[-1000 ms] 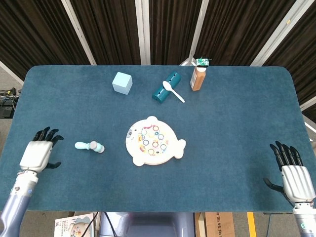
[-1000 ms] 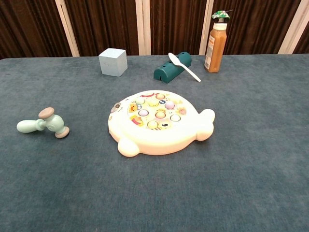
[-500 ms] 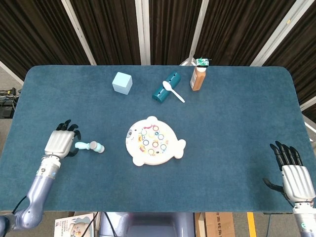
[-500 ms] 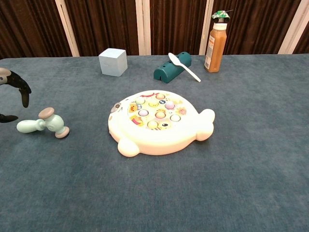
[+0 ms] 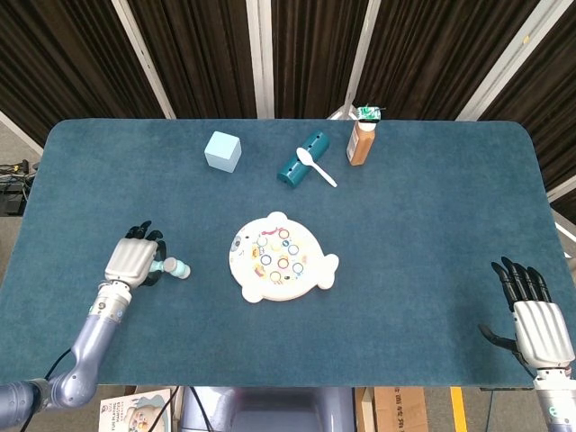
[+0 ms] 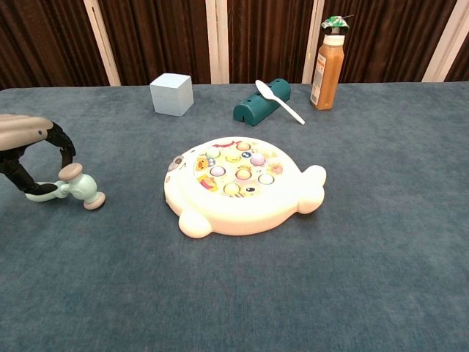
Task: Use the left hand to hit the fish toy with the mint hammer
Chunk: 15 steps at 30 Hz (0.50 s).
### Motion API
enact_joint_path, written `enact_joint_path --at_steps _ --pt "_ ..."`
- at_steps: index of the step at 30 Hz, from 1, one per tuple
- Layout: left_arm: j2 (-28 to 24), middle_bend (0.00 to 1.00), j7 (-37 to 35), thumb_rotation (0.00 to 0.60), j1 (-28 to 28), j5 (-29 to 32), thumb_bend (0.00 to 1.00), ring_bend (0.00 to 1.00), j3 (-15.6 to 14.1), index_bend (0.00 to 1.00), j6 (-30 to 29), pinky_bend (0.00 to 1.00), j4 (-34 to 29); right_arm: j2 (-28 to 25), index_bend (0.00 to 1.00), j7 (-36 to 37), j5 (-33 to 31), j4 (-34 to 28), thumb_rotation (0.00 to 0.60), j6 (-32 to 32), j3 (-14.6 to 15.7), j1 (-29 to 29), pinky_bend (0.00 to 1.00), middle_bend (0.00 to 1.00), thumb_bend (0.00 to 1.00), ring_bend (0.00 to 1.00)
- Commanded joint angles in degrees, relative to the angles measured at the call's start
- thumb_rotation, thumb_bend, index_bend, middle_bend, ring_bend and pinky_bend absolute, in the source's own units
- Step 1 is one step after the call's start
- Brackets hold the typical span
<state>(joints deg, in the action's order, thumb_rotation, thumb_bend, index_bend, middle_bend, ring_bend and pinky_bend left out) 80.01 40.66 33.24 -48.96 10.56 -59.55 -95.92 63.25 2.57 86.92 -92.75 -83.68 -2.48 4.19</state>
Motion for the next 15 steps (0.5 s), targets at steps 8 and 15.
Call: enact_joint_path --at_steps 8,15 --pt "1.92 0.21 0.33 0.600 1.52 1.37 0.47 0.02 -1.13 0.49 -0.54 0.12 1.46 0.01 0.00 0.17 -0.04 0.01 0.600 0.02 -0.07 0.05 0.00 0.00 0.19 0.00" --pt "2.71 0.21 0.18 0.600 2.39 1.61 0.49 0.02 -1.73 0.50 -1.02 0.12 1.81 0.03 0.00 0.27 -0.04 0.04 0.600 -0.02 -0.10 0.05 0.00 0.00 0.19 0.00"
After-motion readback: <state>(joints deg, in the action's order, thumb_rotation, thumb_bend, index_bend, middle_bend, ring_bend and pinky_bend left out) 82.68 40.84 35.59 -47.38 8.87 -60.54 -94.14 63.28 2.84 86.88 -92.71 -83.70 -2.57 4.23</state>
